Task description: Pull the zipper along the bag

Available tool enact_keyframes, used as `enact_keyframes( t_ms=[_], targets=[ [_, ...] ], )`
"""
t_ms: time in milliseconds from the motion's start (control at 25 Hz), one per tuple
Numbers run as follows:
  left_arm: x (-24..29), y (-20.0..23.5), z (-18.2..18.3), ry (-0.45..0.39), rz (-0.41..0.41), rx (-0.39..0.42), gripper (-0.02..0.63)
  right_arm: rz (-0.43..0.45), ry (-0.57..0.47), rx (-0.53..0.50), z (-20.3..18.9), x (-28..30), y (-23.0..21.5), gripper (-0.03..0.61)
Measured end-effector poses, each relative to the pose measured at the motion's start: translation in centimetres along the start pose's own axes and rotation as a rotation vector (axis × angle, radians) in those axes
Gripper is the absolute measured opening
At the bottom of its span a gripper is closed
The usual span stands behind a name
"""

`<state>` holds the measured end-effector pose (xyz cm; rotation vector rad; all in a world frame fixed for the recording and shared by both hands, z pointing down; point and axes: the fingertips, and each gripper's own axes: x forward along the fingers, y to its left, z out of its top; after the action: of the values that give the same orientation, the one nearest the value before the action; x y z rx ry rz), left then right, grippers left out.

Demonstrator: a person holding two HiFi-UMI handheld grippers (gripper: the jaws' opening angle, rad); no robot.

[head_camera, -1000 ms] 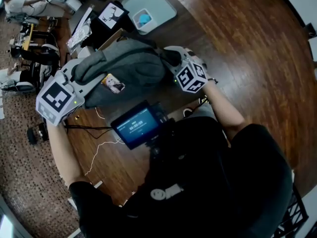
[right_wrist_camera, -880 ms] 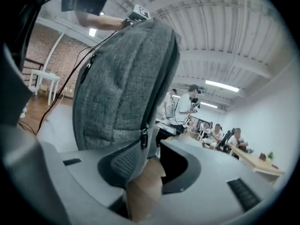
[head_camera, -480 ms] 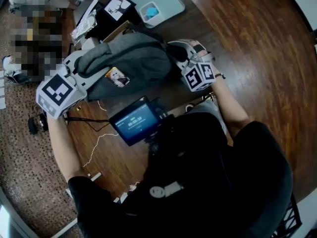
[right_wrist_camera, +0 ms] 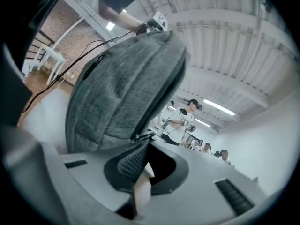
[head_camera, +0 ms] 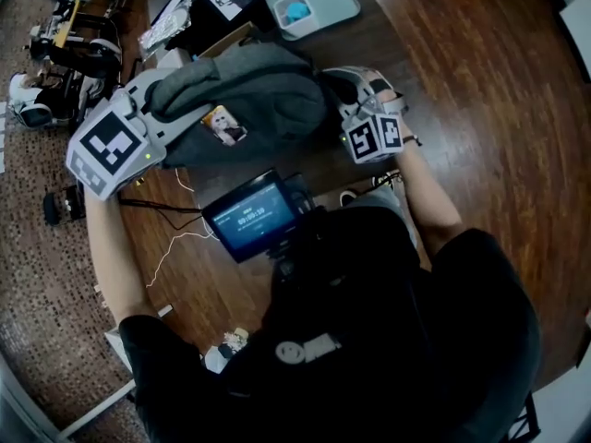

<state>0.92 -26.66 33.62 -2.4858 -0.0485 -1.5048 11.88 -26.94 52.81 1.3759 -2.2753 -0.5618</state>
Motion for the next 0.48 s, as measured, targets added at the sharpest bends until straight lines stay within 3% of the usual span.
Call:
enact_keyframes(
  t_ms=[80,240,280,400,480],
  targets=[
    [-0.1,0.0,0.1,-0.005,0.000,0.001,0.137,-0.005,-0.014,0.036,0.4,-0.2,-0.9,0.018],
    [-0.1,0.1,-0.1,-0.006,-0.001,-0.005,0.137,0.118,0.025,-0.019,-0.7,-0.2,1.4,0.023],
    [-0.1,0.1,-0.1,-0.004,-0.001,-0.002,0.137,0.155,0.036,-0.008,-1.2,-0.4,2.2,0.050],
    [0.0,0.1,0.0,-0.011,0.000,-0.003,0.138,0.252,0.025,0.203,-2.0,-1.5,3.3,0.070],
    [0.0,-0.1,0.2,-0.018,-0.004,-0.013,0.138,0.280,0.003,0.364,-2.0,-2.0,3.0,0.148]
  ],
)
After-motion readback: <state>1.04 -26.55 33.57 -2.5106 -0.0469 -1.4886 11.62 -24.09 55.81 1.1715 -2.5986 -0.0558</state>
